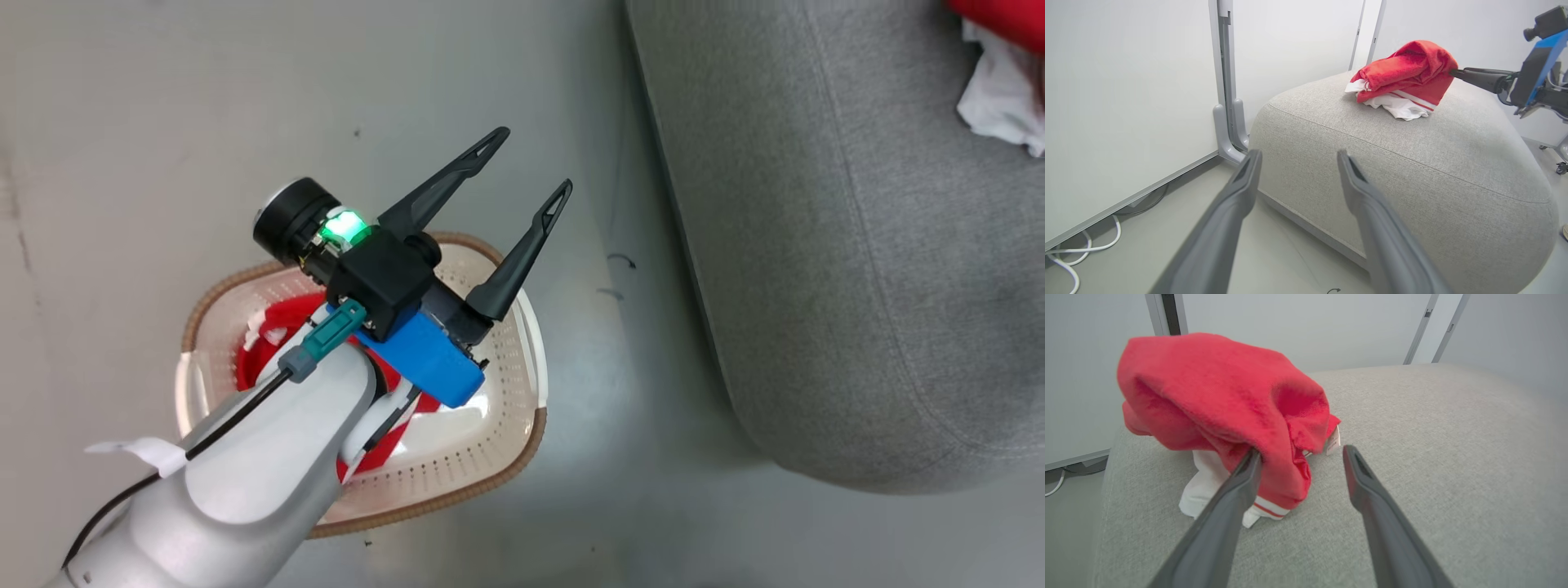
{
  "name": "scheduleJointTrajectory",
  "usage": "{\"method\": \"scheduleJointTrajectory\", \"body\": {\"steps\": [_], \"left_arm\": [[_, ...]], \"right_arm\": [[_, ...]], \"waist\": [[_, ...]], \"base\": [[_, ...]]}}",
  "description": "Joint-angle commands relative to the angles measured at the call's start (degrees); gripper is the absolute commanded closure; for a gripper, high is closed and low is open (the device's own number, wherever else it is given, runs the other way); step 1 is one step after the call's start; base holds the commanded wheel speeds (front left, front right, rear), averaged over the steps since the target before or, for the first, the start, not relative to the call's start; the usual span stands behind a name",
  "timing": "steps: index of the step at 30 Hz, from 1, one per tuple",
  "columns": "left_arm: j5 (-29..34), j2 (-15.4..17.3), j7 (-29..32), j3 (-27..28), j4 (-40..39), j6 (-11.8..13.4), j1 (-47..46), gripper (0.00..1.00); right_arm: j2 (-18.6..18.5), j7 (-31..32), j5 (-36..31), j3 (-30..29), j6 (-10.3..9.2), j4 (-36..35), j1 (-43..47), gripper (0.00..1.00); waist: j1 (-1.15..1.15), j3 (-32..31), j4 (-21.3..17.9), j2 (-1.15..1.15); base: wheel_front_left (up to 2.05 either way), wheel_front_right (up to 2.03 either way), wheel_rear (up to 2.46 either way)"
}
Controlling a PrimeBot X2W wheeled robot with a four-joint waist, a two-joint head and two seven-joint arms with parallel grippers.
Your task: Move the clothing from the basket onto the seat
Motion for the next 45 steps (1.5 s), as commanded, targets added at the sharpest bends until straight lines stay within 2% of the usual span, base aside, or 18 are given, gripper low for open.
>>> {"method": "scheduleJointTrajectory", "body": {"steps": [1, 7, 20, 25, 33, 39, 45], "left_arm": [[-0.18, -0.33, -0.30, 1.01, -0.04, 0.33, 1.08, 0.00], [0.64, -1.96, -0.33, 4.60, -0.21, 0.23, 6.00, 0.00], [2.94, -5.20, -0.29, 18.20, -0.10, 0.21, 18.76, 0.00], [4.76, -7.12, -0.29, 26.41, -0.30, -0.19, 23.92, 0.00], [7.37, -9.54, -0.29, 35.93, 0.33, -1.53, 29.62, 0.00], [9.63, -11.51, -0.29, 41.03, 0.16, -2.45, 33.20, 0.00], [11.49, -13.18, -0.29, 43.03, -0.21, -3.34, 35.70, 0.00]], "right_arm": [[-0.19, -0.02, 0.39, 0.03, 0.01, -1.37, 2.67, 0.00], [-0.02, -0.02, -0.09, 3.47, 0.01, -6.83, 10.22, 0.00], [5.08, -0.02, -1.54, 14.41, 0.02, -21.36, 19.18, 0.00], [7.04, -0.01, -1.22, 17.94, 0.02, -23.66, 21.52, 0.00], [9.20, -0.01, -2.38, 21.90, 0.02, -25.42, 24.42, 0.00], [11.03, -0.01, -3.51, 22.58, 0.02, -26.27, 26.88, 0.00], [12.24, -0.01, -4.73, 21.95, 0.02, -27.25, 30.11, 0.00]], "waist": [[0.00, -3.46, 0.59, 0.00], [0.00, -9.27, 1.60, 0.00], [0.00, -19.82, 6.17, 0.00], [0.00, -23.45, 9.41, 0.00], [0.00, -27.24, 12.87, 0.00], [0.00, -29.73, 14.83, 0.00], [0.00, -31.81, 16.18, 0.00]], "base": [[0.00, 0.00, 0.00], [0.00, 0.00, 0.00], [0.00, 0.00, 0.00], [0.00, 0.00, 0.00], [0.00, 0.00, 0.00], [0.00, 0.00, 0.00], [0.00, 0.00, 0.00]]}}
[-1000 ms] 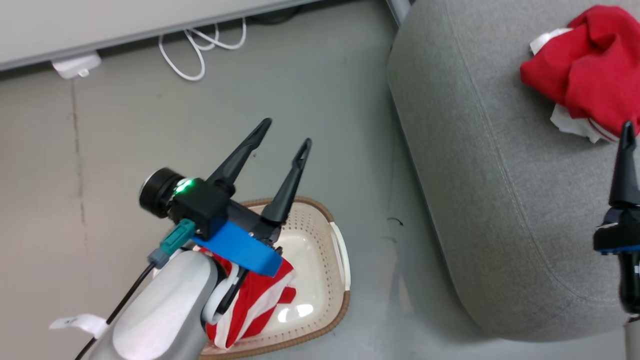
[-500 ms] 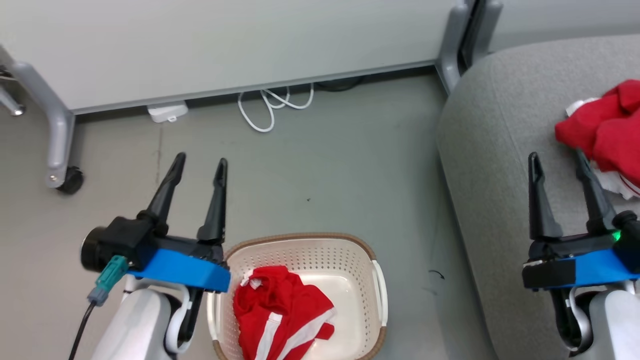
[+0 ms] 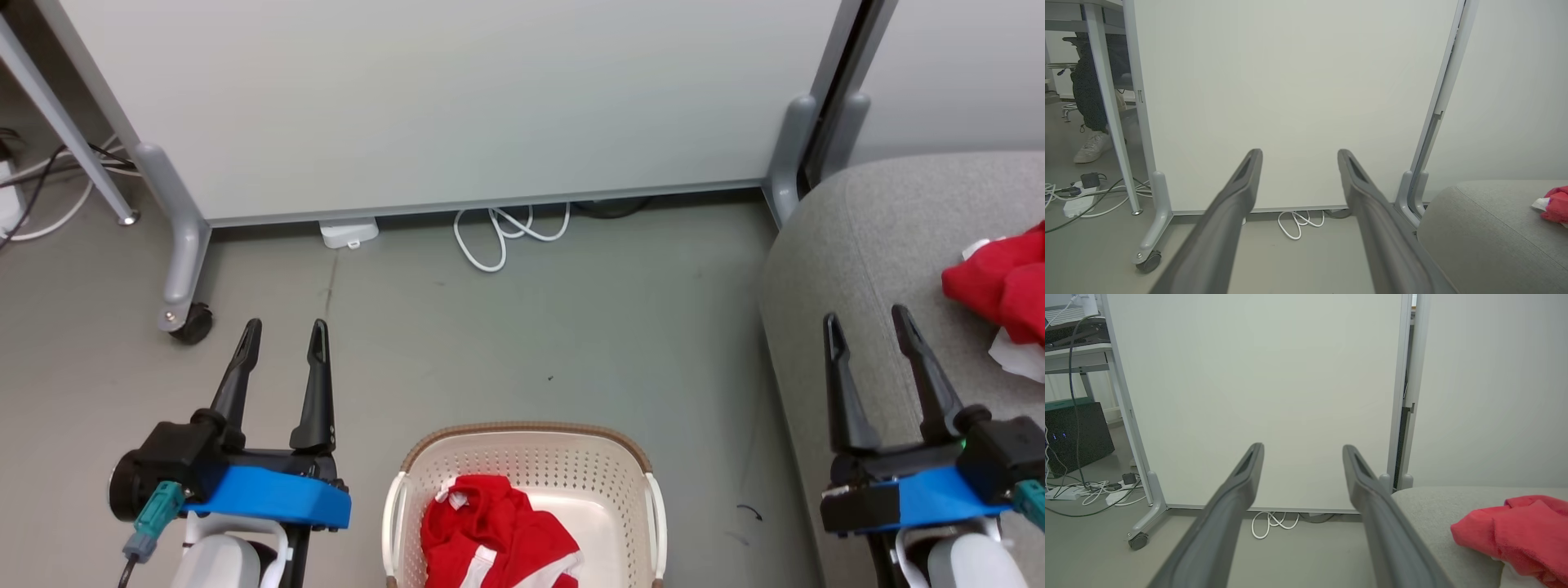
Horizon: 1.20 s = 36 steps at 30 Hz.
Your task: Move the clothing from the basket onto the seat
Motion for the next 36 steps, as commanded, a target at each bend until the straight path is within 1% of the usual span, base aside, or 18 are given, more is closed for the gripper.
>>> {"method": "scheduleJointTrajectory", "body": {"steps": [1, 8, 16, 36], "left_arm": [[0.79, -0.48, -0.15, 0.58, -0.34, -0.35, 0.88, 0.00], [1.82, -1.62, -0.15, 1.55, -0.57, -0.79, 1.53, 0.00], [2.36, -1.99, -0.15, 1.86, -0.59, -0.99, 1.37, 0.00], [1.89, -1.34, -0.15, 0.68, -0.33, -0.96, 1.18, 0.00]], "right_arm": [[0.46, -0.01, -0.64, -0.33, 0.03, -0.21, 1.98, 0.00], [0.95, -0.01, -0.45, -0.57, 0.03, -0.02, 4.93, 0.00], [0.99, -0.01, 1.13, -0.46, 0.03, -0.01, 5.53, 0.00], [0.99, -0.01, 1.35, -0.07, 0.03, 0.03, 4.65, 0.00]], "waist": [[0.01, -1.07, 0.68, 0.00], [0.01, -1.43, 0.94, 0.00], [0.01, -1.04, 0.78, 0.00], [0.01, -0.75, 0.70, 0.00]], "base": [[0.00, 0.00, 0.00], [0.00, 0.00, 0.00], [0.00, 0.00, 0.00], [0.00, 0.00, 0.00]]}}
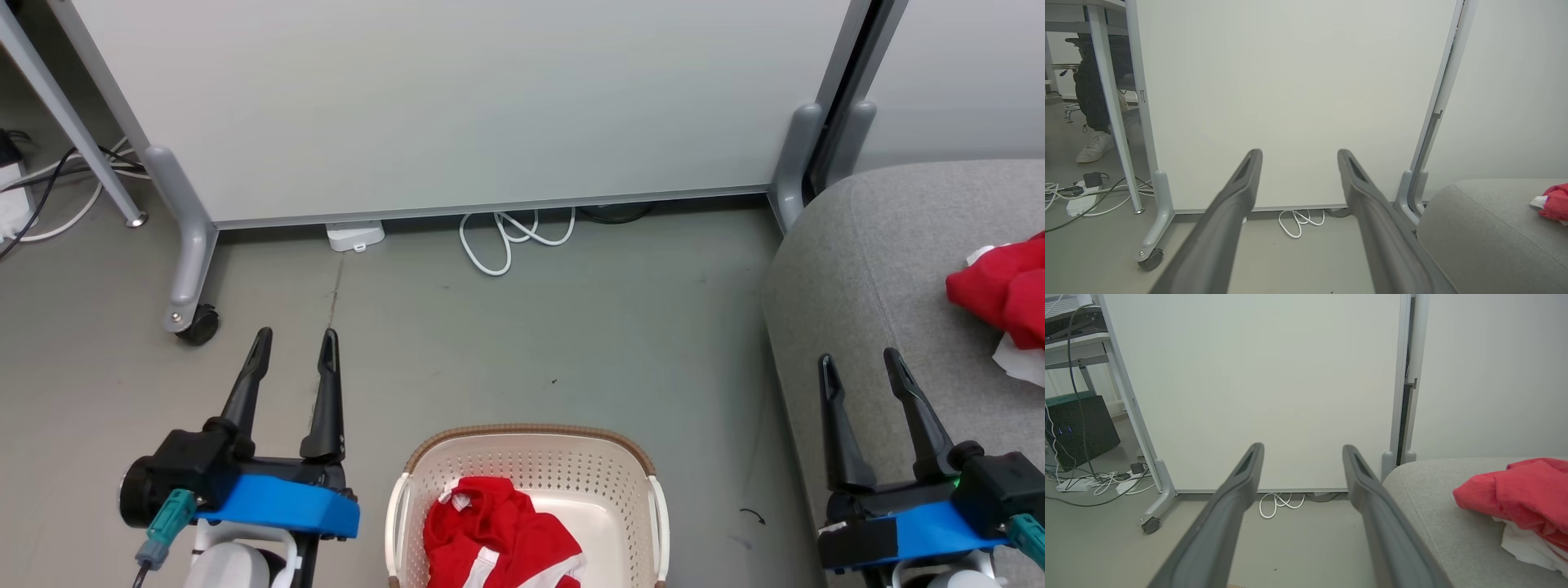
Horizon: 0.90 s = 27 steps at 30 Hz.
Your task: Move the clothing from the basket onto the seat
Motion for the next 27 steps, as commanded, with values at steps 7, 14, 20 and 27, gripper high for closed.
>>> {"method": "scheduleJointTrajectory", "body": {"steps": [7, 14, 20, 27], "left_arm": [[-0.73, 1.04, -0.15, -3.95, 2.26, -0.14, -3.35, 0.00], [-2.70, 4.50, -0.15, -13.55, 8.26, -0.14, -11.74, 0.00], [-4.24, 6.70, -0.15, -22.85, 15.18, -0.12, -18.89, 0.00], [-6.02, 8.39, -0.15, -35.35, 25.04, -0.11, -26.53, 0.00]], "right_arm": [[0.11, 0.00, -0.04, 0.44, 0.03, -0.07, -1.17, 0.00], [0.09, -0.01, -2.00, 2.08, 0.03, -0.91, -4.82, 0.00], [0.09, 0.00, -3.75, 3.08, 0.03, -1.84, -8.94, 0.00], [0.07, -0.01, -4.76, 4.38, 0.03, -2.50, -12.79, 0.00]], "waist": [[0.00, 0.77, -0.38, 0.00], [0.00, 5.04, -2.36, 0.00], [0.00, 11.07, -3.88, 0.00], [0.00, 17.46, -5.50, 0.00]], "base": [[0.00, 0.00, 0.00], [0.00, 0.00, 0.00], [0.00, 0.00, 0.00], [0.00, 0.00, 0.00]]}}
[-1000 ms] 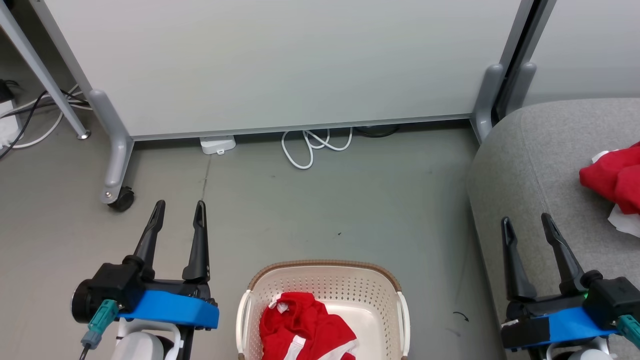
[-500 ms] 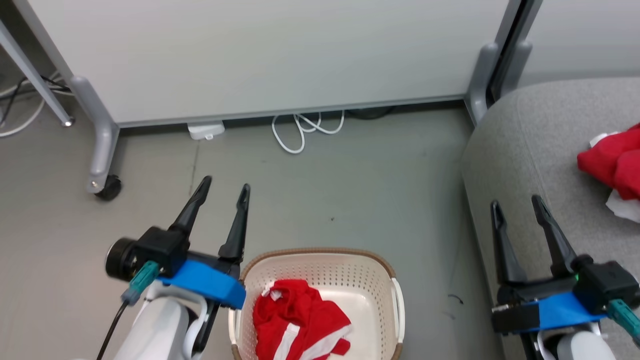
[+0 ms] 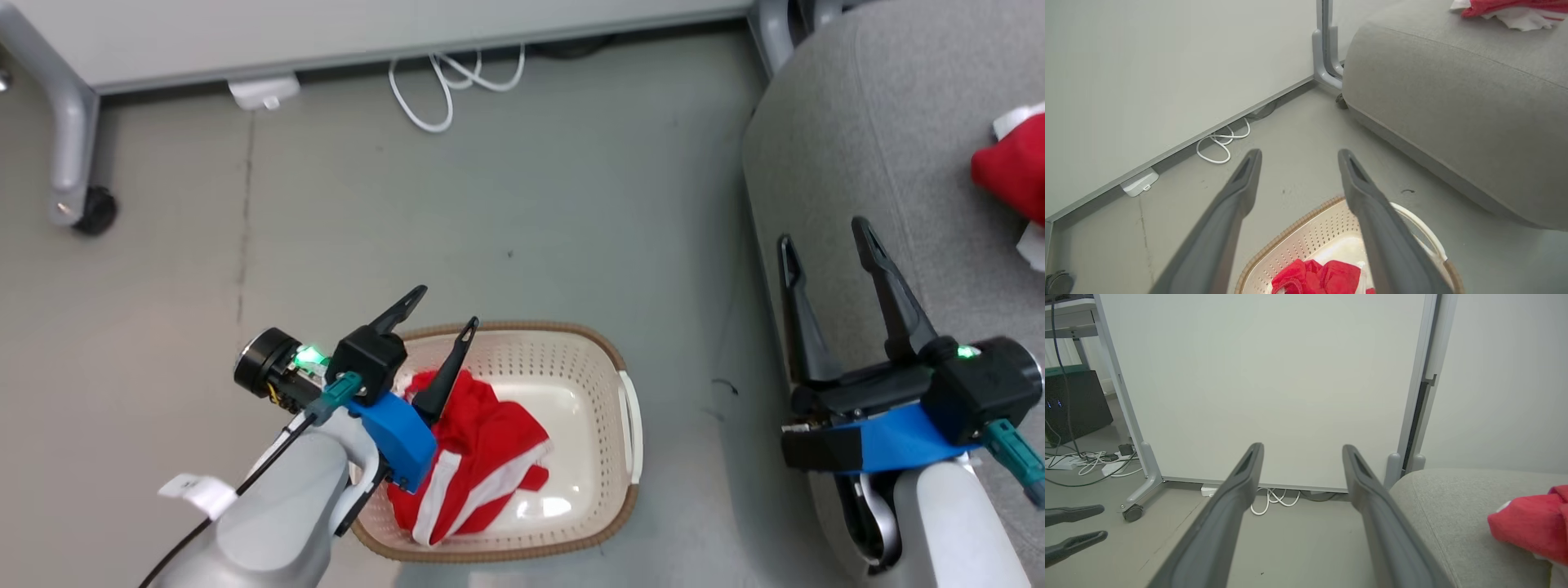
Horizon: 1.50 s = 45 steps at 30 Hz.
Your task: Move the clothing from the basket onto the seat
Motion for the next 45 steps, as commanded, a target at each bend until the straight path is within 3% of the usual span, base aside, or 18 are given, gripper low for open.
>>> {"method": "scheduleJointTrajectory", "body": {"steps": [1, 14, 18, 30, 36, 45], "left_arm": [[-0.70, 0.56, -0.15, -2.47, 1.83, -0.06, -2.89, 0.00], [-3.78, 1.34, 1.55, -27.39, 18.72, -0.07, -15.52, 0.00], [-2.82, 1.09, 3.90, -31.88, 21.95, -0.07, -19.12, 0.00], [6.83, 1.74, 13.67, -32.47, 25.63, -0.07, -19.50, 0.00], [10.72, 3.64, 15.22, -32.48, 28.22, -0.07, -21.24, 0.00], [11.69, 3.73, 15.44, -32.49, 31.57, -0.07, -25.06, 0.00]], "right_arm": [[0.04, 0.00, -0.46, 0.35, 0.03, -0.40, -1.58, 0.00], [0.04, 0.00, -2.48, 2.42, 0.03, -3.51, -8.08, 0.00], [0.05, 0.00, -2.52, 2.77, 0.03, -4.97, -9.99, 0.00], [0.05, 0.00, -1.40, 3.62, 0.03, -7.54, -12.30, 0.00], [0.05, 0.00, -0.89, 4.44, 0.03, -10.48, -12.16, 0.00], [0.05, 0.00, -0.75, 4.50, 0.03, -14.21, -10.25, 0.00]], "waist": [[-0.01, 3.59, -1.45, 0.00], [-0.01, 16.70, -4.98, 0.00], [-0.01, 21.97, -6.11, 0.00], [-0.01, 30.32, -8.36, 0.00], [-0.01, 33.63, -10.44, 0.00], [-0.01, 37.25, -11.18, 0.00]], "base": [[0.00, 0.00, 0.00], [0.00, 0.00, 0.00], [0.00, 0.00, 0.00], [0.00, 0.00, 0.00], [0.00, 0.00, 0.00], [0.00, 0.00, 0.00]]}}
